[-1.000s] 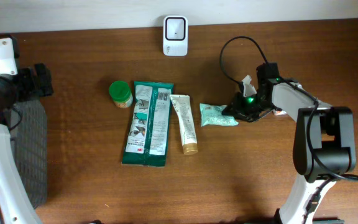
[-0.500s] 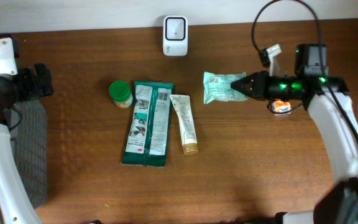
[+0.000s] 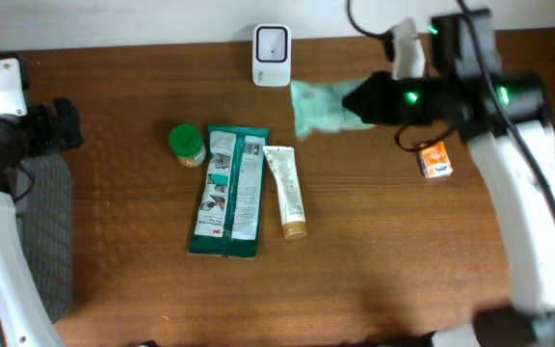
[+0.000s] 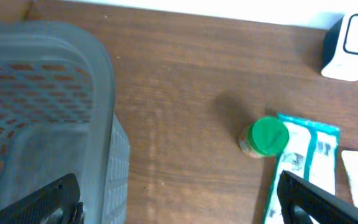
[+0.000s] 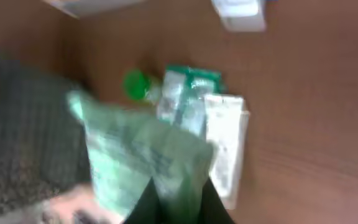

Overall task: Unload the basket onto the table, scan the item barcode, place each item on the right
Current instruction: 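Carry mint pouch with right gripper up to the scanner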

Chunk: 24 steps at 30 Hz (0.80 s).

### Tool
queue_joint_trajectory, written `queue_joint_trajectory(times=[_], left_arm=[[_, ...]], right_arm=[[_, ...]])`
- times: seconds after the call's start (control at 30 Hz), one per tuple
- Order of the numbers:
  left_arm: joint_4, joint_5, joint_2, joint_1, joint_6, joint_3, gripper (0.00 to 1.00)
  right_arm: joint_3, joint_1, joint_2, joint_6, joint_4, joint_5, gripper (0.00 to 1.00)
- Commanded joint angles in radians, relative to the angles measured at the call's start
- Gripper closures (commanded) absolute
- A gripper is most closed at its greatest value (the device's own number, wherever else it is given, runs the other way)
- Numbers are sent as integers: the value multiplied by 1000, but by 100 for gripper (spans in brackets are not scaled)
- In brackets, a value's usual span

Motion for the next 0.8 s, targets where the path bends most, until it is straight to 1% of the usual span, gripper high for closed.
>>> queue_joint_trajectory(times=[0.0, 0.03, 0.1, 0.13, 0.17, 0.2, 0.23, 0.3, 0.4, 0.43, 0.53, 0.57, 0.6, 0.77], left_arm=[[1, 10, -11, 3, 13, 8, 1], [1, 10, -11, 3, 13, 8, 1], [1, 10, -11, 3, 13, 8, 1], [1, 10, -11, 3, 13, 8, 1], [1, 10, -11, 3, 13, 8, 1], [1, 10, -11, 3, 13, 8, 1], [1, 10, -11, 3, 13, 8, 1], [1, 10, -11, 3, 13, 8, 1], [1, 10, -11, 3, 13, 8, 1], [1, 10, -11, 3, 13, 8, 1], [1, 10, -11, 3, 13, 8, 1], [1, 10, -11, 3, 13, 8, 1], [1, 10, -11, 3, 13, 8, 1], [1, 10, -11, 3, 13, 8, 1]], right_arm=[[291, 100, 255, -37, 27, 226, 96], [321, 124, 311, -39, 74, 324, 96], [320, 151, 378, -89, 198, 487, 96], [320, 170, 426, -160, 295, 631, 96], [320, 182, 454, -231, 366, 704, 96], [320, 189, 473, -278, 411, 738, 96], [320, 203, 519, -391, 520, 804, 96], [320, 219, 590, -535, 696, 883, 96], [320, 231, 660, -718, 915, 894, 96], [320, 236, 698, -860, 1026, 894, 96], [320, 247, 766, -1146, 1157, 922, 96], [320, 248, 783, -1200, 1191, 938, 96], [320, 247, 805, -1234, 1221, 937, 96], [319, 247, 842, -1238, 1245, 922, 96]])
